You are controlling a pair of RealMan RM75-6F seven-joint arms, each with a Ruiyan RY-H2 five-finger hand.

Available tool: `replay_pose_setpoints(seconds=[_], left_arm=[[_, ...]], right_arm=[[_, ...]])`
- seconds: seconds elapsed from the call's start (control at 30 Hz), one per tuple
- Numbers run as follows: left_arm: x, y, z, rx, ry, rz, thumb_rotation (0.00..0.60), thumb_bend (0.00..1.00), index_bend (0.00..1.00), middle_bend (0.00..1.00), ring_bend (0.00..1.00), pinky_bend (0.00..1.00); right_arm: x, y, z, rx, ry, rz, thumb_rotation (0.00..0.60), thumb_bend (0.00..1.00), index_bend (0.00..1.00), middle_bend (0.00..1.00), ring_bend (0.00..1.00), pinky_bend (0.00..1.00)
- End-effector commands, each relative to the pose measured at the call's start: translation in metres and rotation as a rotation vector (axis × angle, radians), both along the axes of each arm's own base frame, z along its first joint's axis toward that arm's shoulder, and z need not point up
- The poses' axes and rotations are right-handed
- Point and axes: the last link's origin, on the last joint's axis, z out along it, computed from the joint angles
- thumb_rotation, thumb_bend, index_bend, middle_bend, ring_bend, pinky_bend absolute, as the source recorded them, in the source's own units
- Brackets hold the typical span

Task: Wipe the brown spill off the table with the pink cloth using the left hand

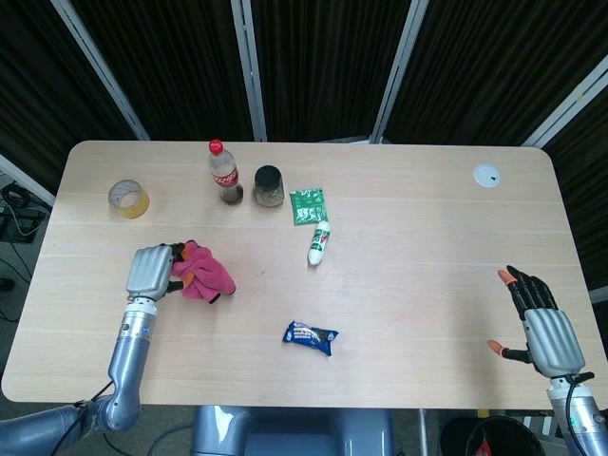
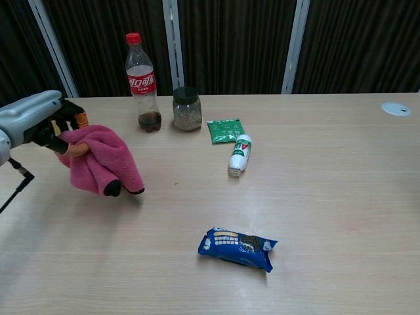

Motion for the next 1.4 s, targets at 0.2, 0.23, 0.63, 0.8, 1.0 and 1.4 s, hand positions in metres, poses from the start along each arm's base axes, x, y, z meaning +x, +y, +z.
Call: replay_pose_setpoints(seconds=[0.2, 0.23, 0.63, 0.8, 1.0, 1.4], left_arm=[[0.042, -0.014, -0.031, -0.067, -0.005, -0.089, 0.600, 0.54, 0.84, 0.55, 0.48, 0.55], [0.048, -0.023, -0.045, -0.114, 0.004, -0.107, 0.600, 0.54, 0.84, 0.55, 0.48, 0.55], [0.016, -0.029, -0.071, -0.129, 0.117, -0.025, 0.600, 0.54, 0.83, 0.55, 0.47, 0.55], [-0.005, -0.018, -0.057, -0.073, 0.148, 0.024, 0.600, 0.54, 0.83, 0.55, 0.47, 0.55], [-0.040, -0.003, -0.029, -0.015, 0.175, 0.103, 0.600, 0.54, 0.83, 0.54, 0.47, 0.55], [-0.076, 0.010, 0.007, 0.041, 0.193, 0.160, 0.600, 0.29, 0.59, 0.29, 0.27, 0.43]], right_arm=[[-0.001, 0.000, 0.000, 0.000, -0.003, -0.002, 0.600, 0.02, 0.00, 0.00, 0.00, 0.00], [-0.001, 0.000, 0.001, 0.001, -0.005, -0.002, 0.600, 0.02, 0.00, 0.00, 0.00, 0.00], [-0.001, 0.000, 0.001, 0.005, -0.008, -0.006, 0.600, 0.02, 0.00, 0.00, 0.00, 0.00], [-0.001, -0.001, 0.001, 0.004, -0.007, -0.011, 0.600, 0.02, 0.00, 0.00, 0.00, 0.00], [-0.001, 0.000, 0.000, 0.004, -0.003, -0.010, 0.600, 0.02, 0.00, 0.00, 0.00, 0.00], [-0.001, 0.000, 0.000, 0.002, 0.002, -0.013, 0.600, 0.02, 0.00, 0.00, 0.00, 0.00]])
